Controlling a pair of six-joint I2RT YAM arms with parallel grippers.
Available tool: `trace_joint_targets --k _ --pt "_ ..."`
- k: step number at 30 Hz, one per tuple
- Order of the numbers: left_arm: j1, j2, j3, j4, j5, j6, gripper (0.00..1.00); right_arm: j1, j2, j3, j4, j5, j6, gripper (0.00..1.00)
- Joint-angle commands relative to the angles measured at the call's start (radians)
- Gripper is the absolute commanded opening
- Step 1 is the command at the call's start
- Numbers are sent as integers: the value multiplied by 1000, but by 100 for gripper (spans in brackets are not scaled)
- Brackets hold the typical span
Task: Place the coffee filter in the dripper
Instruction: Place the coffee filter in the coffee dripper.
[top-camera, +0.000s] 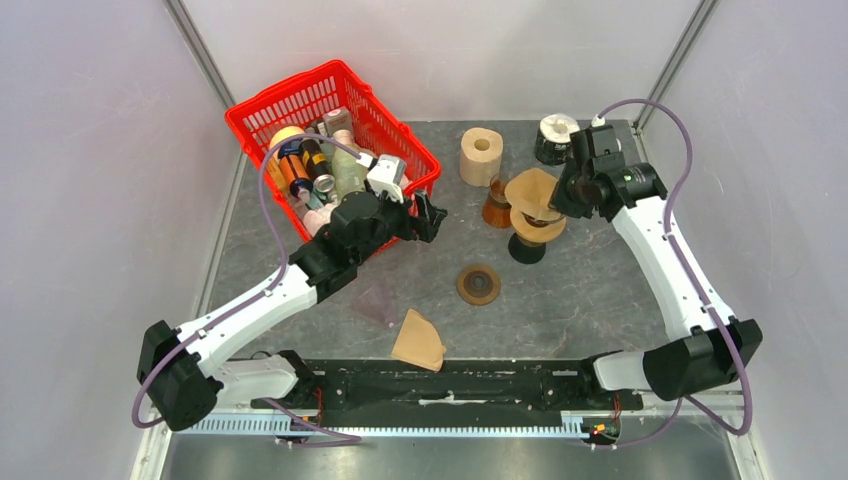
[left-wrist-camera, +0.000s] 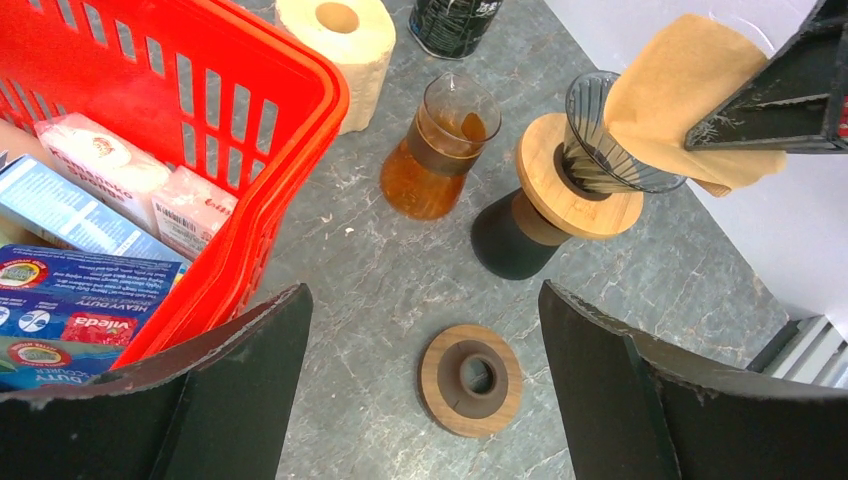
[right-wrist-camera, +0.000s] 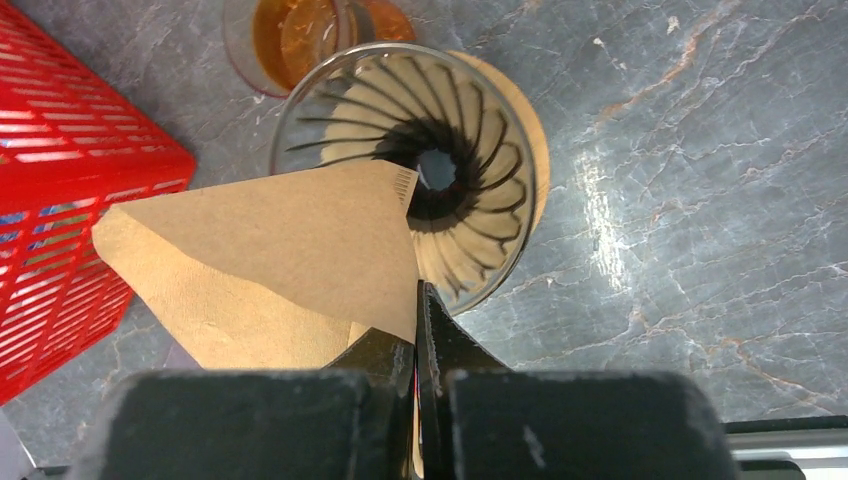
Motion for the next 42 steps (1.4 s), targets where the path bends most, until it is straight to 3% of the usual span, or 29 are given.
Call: trace_joint_targets --k 1,4,9,24,33,42 --pt "4 0 -4 68 4 -26 91 -59 17 24 -8 -85 -29 0" --pt "4 7 -4 70 6 -25 91 -74 18 7 -8 -102 -36 3" --pt "5 10 -4 71 3 -25 91 -88 18 -4 -17 -101 -41 25" --pt "5 18 -3 71 1 -19 92 -88 -18 94 -104 42 -119 51" --pt "4 18 -4 70 -4 -15 93 -88 -14 179 -36 -75 -180 52" --pt "5 9 -9 68 -17 -10 93 -88 151 233 -37 -167 -186 38"
